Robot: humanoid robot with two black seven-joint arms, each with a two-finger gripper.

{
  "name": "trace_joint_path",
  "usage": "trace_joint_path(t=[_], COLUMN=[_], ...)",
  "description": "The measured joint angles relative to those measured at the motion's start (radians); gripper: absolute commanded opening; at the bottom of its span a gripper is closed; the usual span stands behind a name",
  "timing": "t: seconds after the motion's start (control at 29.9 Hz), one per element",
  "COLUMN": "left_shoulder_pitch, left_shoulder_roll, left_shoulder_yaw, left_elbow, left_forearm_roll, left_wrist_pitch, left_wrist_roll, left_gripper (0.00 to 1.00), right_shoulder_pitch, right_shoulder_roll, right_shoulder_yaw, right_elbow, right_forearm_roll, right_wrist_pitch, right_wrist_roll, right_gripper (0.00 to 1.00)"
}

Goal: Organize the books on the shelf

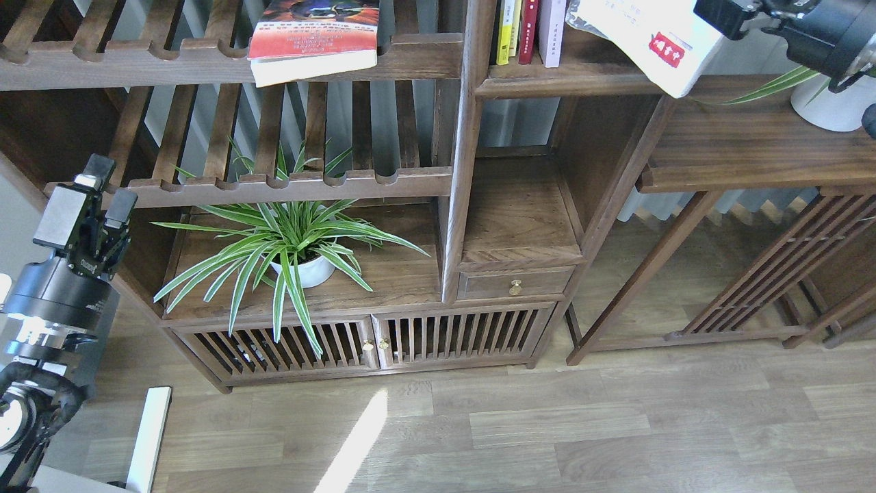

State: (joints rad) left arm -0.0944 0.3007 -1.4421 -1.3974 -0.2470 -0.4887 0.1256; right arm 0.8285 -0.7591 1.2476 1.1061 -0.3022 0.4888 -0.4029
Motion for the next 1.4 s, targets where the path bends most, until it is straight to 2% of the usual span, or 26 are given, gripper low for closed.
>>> trace_joint_path(t=[0.6,0.87,1.4], left_shoulder_pitch=[0.009,0.009,0.013], left_shoulder_roll=[-0.001,-0.001,0.000], left_shoulder_yaw=[0.001,0.001,-0.001], left_elbow=[0.000,0.000,0.000], left_forearm_roll=[0.001,0.000,0.000], left_wrist_pitch=[0.000,0.000,0.000], left_wrist_roll=[0.000,-0.002,-0.003], left_gripper=[0.98,0.98,0.98], right_shoulder_pitch=[0.075,0.122,0.154], right_shoulder_roll=[0.051,0.091,0.098], right_shoulder_yaw=[-0.023,-0.059,-0.074], right_elbow=[-0.095,-0.107,-0.165], right_forearm_roll=[-0.014,-0.020,-0.045], right_wrist_pitch=[-0.021,-0.052,-0.086], right_wrist_roll=[0.000,-0.017,-0.019], right_gripper=[0.01,0.01,0.01])
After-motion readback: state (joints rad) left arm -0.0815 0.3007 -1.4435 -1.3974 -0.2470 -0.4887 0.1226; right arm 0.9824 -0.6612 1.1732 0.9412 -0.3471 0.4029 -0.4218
